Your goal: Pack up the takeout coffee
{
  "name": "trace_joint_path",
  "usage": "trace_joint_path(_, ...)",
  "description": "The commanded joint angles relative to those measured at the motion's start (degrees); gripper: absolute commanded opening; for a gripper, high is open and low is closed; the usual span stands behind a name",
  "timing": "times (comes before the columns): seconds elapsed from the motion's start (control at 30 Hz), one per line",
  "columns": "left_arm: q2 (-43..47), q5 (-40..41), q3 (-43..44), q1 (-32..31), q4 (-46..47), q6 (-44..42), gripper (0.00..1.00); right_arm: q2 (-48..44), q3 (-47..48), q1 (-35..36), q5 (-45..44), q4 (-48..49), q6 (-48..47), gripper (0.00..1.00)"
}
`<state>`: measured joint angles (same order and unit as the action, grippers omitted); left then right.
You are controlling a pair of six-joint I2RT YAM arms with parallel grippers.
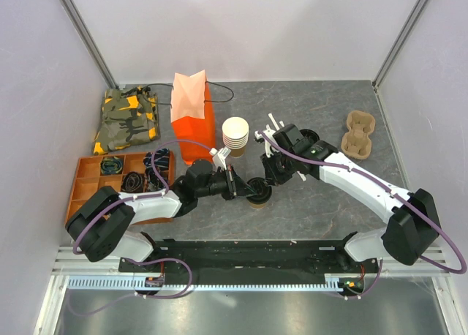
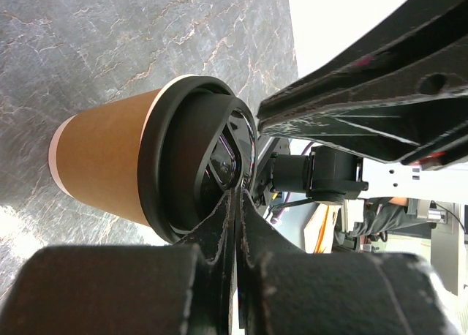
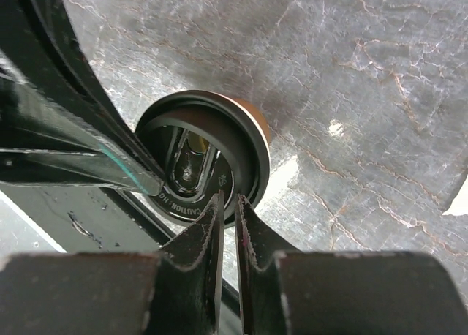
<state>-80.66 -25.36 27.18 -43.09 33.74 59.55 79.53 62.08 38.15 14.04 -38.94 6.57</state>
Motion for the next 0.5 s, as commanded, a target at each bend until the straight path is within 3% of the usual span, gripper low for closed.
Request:
trace_joint_path(0.0, -2.1, 3.8, -0.6, 0.4, -7.5, -2.6, 0.02, -1.6, 4.1, 0.3, -0.9, -1.1, -0.2, 0.18)
trace_joint_path(0.23, -2.0, 3.9, -0.6, 0.4, -7.6, -2.8, 0.02, -1.0, 6.4, 0.3, -1.8, -2.7, -0.9, 0.19)
trace_joint_path(0.47, -2.0, 3.9, -0.7, 0.4, -7.6, -2.8, 0.02, 0.4, -1.3, 0.6, -0.9, -0.3, -0.8, 0.17)
